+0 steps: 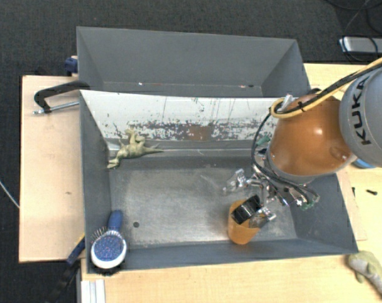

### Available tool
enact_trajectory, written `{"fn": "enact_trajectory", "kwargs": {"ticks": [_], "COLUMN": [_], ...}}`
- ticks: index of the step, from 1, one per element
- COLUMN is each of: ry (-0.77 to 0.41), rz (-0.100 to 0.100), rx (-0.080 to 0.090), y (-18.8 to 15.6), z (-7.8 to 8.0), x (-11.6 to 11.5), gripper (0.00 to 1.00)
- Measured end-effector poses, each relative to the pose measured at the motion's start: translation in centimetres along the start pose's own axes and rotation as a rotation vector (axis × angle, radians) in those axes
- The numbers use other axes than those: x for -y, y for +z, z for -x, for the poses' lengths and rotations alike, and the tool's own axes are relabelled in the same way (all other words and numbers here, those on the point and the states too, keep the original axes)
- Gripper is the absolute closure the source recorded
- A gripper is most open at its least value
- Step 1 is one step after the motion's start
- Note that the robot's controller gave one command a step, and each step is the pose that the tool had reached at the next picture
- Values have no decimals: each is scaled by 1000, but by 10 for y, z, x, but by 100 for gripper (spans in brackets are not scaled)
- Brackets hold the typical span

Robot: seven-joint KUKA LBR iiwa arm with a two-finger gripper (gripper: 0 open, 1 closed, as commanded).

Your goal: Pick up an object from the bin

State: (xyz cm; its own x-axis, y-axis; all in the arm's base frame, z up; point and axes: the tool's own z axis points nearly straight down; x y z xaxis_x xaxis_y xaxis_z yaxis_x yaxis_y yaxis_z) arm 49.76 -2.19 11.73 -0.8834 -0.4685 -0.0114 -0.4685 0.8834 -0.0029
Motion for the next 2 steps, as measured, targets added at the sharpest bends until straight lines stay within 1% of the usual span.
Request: {"fn": "enact_trajectory", "kwargs": {"ticks": [1,2], "ry": [-19,-132], "rz": [-3,-3], "rx": [2,-2], "y": [5,12], "z": [1,-3], "x": [3,8], "gripper": [0,0]}}
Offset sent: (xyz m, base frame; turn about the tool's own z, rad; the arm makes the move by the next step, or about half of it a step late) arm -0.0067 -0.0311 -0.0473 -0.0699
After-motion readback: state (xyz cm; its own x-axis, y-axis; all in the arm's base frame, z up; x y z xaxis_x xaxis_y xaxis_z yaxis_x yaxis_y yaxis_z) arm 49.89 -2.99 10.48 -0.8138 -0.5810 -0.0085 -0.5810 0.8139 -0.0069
